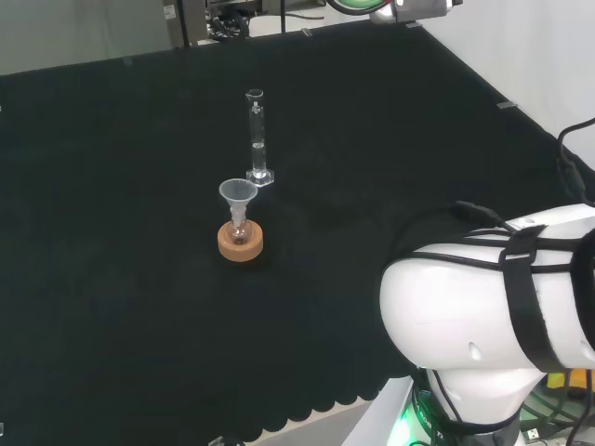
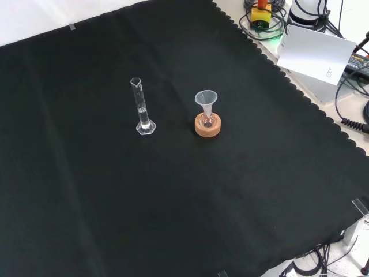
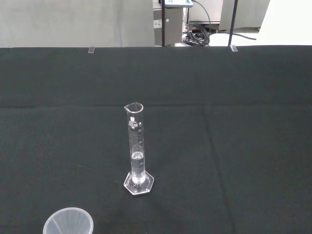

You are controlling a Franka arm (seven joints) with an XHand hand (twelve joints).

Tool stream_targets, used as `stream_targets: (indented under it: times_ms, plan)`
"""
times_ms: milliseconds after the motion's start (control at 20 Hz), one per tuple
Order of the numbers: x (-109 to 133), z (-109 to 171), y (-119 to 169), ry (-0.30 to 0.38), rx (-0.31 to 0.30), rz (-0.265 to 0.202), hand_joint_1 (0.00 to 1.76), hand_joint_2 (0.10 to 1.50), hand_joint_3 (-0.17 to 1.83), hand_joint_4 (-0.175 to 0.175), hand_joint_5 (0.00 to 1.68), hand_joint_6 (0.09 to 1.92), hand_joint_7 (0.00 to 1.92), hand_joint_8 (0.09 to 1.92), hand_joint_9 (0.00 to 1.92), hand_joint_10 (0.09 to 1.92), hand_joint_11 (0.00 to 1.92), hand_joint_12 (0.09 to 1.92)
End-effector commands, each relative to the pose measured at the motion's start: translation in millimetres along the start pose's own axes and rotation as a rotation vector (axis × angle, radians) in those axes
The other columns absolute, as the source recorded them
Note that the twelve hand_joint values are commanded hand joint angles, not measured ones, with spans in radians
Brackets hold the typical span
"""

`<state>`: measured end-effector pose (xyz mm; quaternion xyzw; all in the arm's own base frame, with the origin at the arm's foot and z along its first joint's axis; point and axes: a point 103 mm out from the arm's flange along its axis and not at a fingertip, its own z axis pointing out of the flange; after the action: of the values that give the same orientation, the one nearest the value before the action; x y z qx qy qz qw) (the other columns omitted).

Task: Pick up the graduated cylinder.

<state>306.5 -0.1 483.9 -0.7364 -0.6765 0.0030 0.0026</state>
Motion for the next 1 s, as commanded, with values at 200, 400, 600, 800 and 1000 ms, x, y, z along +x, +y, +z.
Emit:
stream_targets:
  times_ms: [200, 400, 600, 800, 1000]
  plan:
    - [2, 0, -1, -0.006, 0.002, 0.003, 0.04, 1.4, 0.0, 0.029, 0.17, 0.09, 0.01, 0.49, 0.18, 0.65, 0.06, 1.37]
    - [-1, 1, 2, 0.0, 0.007, 0.006, 0.02, 1.41, 0.0, 0.029, 0.17, 0.09, 0.01, 0.48, 0.19, 0.64, 0.06, 1.37]
    - [-2, 4, 4, 0.001, 0.017, 0.024, 0.02, 1.41, 0.0, 0.028, 0.17, 0.09, 0.01, 0.48, 0.19, 0.64, 0.06, 1.37]
    - [-11, 21, 14, 0.024, 0.03, 0.044, 0.03, 1.41, 0.0, 0.027, 0.17, 0.09, 0.01, 0.48, 0.19, 0.63, 0.06, 1.37]
    - [-25, 41, 25, 0.033, 0.041, 0.064, 0.03, 1.41, 0.0, 0.026, 0.18, 0.09, 0.01, 0.48, 0.2, 0.63, 0.06, 1.37]
